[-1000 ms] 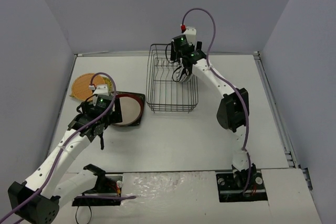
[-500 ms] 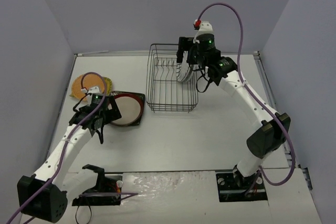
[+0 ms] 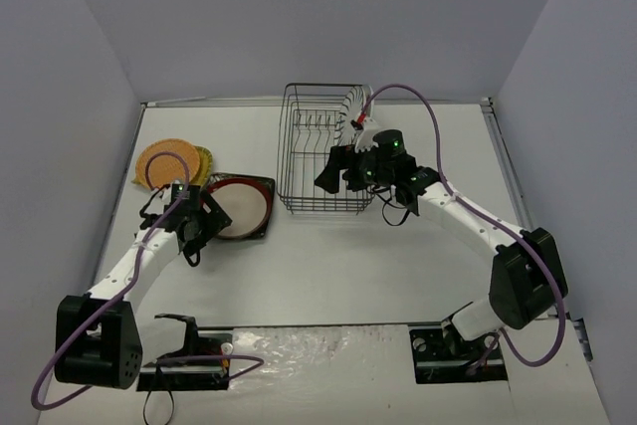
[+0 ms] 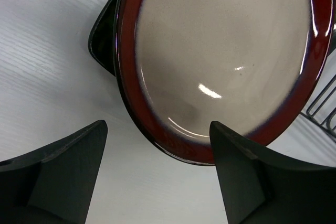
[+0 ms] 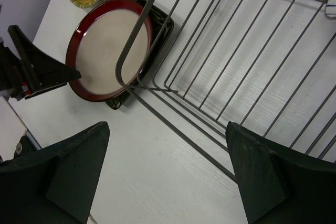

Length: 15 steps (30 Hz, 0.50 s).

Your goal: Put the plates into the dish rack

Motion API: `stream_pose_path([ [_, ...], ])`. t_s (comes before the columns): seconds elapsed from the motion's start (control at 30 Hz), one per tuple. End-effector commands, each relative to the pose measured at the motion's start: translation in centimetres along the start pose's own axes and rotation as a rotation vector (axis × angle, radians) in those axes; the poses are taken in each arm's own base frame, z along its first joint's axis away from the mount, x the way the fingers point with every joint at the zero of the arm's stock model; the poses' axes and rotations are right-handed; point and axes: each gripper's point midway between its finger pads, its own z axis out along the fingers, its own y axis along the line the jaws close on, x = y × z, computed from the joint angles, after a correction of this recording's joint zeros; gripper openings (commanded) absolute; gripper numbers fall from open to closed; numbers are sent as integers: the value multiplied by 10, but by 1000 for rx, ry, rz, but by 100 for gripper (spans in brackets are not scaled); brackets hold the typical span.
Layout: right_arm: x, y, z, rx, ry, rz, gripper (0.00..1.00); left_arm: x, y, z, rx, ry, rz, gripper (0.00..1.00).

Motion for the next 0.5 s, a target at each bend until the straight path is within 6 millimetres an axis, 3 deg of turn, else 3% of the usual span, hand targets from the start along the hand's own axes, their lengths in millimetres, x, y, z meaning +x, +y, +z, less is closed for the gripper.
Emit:
stream_pose_path([
  [0.0,-41,43,-24,-150,-165,-75,89,-20,-28,3,95,-53,-102,73],
  [0.47,-28,41,-28,-157,-141,-76,89,1,-11,19,51,-13,-178,54],
])
